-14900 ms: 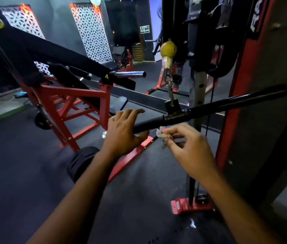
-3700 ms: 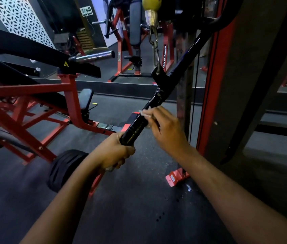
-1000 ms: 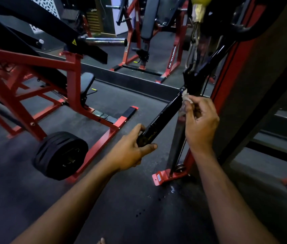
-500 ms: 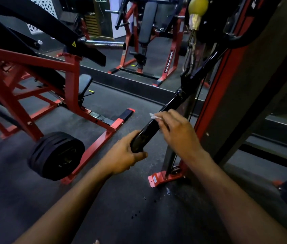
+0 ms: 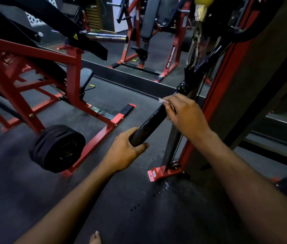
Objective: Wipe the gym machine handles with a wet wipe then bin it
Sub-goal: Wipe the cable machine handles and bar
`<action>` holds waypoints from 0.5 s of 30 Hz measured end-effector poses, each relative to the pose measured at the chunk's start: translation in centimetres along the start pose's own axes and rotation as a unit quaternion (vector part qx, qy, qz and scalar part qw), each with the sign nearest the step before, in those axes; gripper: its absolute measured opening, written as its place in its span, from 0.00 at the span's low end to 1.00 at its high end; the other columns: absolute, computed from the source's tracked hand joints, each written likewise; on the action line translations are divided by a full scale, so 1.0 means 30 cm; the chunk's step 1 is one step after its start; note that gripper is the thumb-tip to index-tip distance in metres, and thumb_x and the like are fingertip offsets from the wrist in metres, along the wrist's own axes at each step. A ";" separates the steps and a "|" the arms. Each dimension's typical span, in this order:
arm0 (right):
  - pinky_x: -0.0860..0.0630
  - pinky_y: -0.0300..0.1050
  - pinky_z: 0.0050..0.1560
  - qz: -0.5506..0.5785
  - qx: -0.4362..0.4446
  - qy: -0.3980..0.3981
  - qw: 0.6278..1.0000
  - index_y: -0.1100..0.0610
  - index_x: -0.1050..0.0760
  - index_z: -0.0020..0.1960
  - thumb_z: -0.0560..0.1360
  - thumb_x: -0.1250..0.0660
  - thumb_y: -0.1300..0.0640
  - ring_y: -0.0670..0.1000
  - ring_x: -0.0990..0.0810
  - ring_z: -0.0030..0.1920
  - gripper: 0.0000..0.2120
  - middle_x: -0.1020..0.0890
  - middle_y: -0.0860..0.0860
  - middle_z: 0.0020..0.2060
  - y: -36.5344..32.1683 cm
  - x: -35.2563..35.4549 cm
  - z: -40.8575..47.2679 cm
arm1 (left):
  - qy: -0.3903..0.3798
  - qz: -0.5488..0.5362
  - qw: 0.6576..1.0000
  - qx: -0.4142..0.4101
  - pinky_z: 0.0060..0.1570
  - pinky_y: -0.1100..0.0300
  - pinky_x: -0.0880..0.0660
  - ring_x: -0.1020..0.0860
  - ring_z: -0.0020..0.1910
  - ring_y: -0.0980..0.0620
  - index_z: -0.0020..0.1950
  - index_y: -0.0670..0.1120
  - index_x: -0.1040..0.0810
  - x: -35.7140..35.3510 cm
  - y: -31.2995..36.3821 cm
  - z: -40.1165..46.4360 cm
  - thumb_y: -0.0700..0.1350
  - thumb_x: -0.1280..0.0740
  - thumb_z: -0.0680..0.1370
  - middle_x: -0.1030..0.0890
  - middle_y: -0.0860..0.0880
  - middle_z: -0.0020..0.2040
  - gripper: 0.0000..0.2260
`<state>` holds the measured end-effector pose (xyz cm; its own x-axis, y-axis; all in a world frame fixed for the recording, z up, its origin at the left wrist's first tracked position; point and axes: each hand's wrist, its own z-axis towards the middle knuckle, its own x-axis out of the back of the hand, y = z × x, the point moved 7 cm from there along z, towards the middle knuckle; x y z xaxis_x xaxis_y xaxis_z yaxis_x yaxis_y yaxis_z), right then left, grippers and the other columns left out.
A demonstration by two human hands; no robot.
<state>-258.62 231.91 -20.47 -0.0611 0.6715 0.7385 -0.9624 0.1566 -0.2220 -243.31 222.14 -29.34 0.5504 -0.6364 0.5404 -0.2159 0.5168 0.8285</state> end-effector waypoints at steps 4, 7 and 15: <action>0.22 0.41 0.37 0.021 0.000 -0.009 1.000 0.59 0.21 0.57 0.82 0.36 0.58 0.49 0.21 0.39 0.08 0.21 0.53 0.46 -0.096 -0.070 -0.062 | 0.023 0.006 1.000 -0.010 0.31 0.69 0.33 0.26 0.32 0.61 0.44 0.58 0.26 0.010 -0.001 -0.013 0.46 0.24 0.75 0.25 0.56 0.35 0.12; 0.24 0.38 0.35 0.020 0.026 -0.064 0.997 0.59 0.22 0.59 0.82 0.38 0.55 0.47 0.22 0.38 0.11 0.20 0.53 0.48 -0.121 -0.086 -0.072 | 0.025 0.020 0.999 -0.014 0.32 0.69 0.32 0.25 0.33 0.61 0.45 0.56 0.26 0.016 -0.006 -0.018 0.45 0.25 0.75 0.24 0.55 0.36 0.11; 0.25 0.38 0.38 0.004 -0.006 -0.016 1.000 0.60 0.21 0.57 0.81 0.36 0.59 0.47 0.23 0.39 0.08 0.21 0.54 0.46 -0.104 -0.056 -0.049 | 0.017 0.013 1.000 0.002 0.29 0.70 0.33 0.26 0.29 0.61 0.41 0.55 0.28 0.007 -0.024 -0.026 0.37 0.27 0.72 0.25 0.56 0.34 0.15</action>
<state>-255.13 231.34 -21.96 -0.0775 0.6493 0.7566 -0.9586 0.1600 -0.2355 -242.42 222.07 -29.95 0.5719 -0.6032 0.5559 -0.2329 0.5304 0.8151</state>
